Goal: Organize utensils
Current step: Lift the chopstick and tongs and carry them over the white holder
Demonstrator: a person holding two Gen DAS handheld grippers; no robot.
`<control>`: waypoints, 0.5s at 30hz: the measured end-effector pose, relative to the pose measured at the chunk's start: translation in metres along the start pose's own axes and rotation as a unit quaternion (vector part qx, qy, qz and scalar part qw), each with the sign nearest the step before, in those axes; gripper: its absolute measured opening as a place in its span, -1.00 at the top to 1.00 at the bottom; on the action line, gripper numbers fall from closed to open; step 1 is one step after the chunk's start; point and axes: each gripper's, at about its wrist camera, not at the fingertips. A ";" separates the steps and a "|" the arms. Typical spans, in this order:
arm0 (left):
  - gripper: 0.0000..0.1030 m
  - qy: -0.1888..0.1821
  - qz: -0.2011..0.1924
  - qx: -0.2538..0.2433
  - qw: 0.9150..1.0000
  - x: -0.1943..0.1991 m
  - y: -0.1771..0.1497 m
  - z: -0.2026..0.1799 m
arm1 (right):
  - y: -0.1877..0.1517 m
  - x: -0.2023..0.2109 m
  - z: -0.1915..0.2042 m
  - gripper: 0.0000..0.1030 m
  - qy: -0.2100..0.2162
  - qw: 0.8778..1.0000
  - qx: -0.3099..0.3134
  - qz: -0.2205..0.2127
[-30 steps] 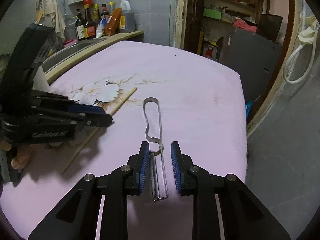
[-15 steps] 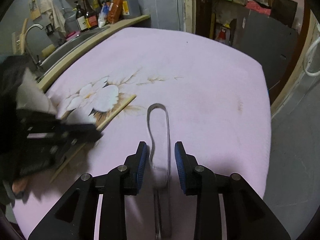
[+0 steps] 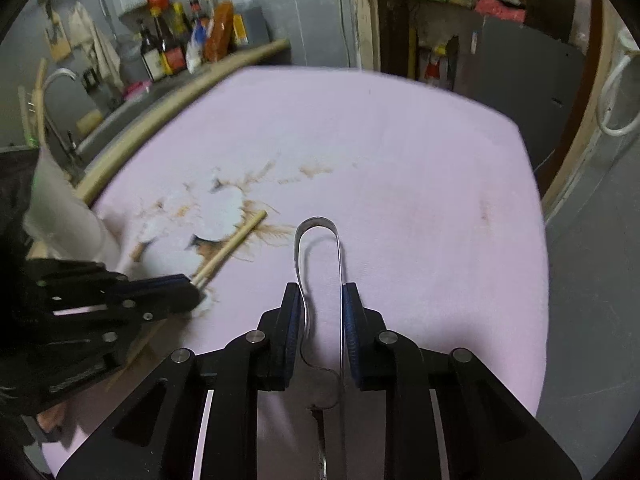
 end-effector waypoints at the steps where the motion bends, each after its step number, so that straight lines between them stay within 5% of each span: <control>1: 0.95 -0.003 -0.014 0.000 1.000 0.008 -0.004 0.000 | -0.004 0.009 0.003 0.65 0.006 1.000 -0.004 -0.018; 8: 0.95 -0.004 -0.148 -0.003 0.989 0.067 -0.025 -0.005 | -0.024 0.075 0.034 0.66 -0.011 0.983 0.005 -0.185; 15: 0.95 -0.002 -0.309 0.001 0.951 0.130 -0.031 -0.006 | -0.022 0.121 0.064 0.66 -0.008 0.952 0.007 -0.306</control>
Point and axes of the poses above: each gripper's, at about its wrist camera, not at the fingertips, and x roughly against the way its jaws point, z to its left, y to its top, and after that the axes turned 3 degrees about -y, right-handed
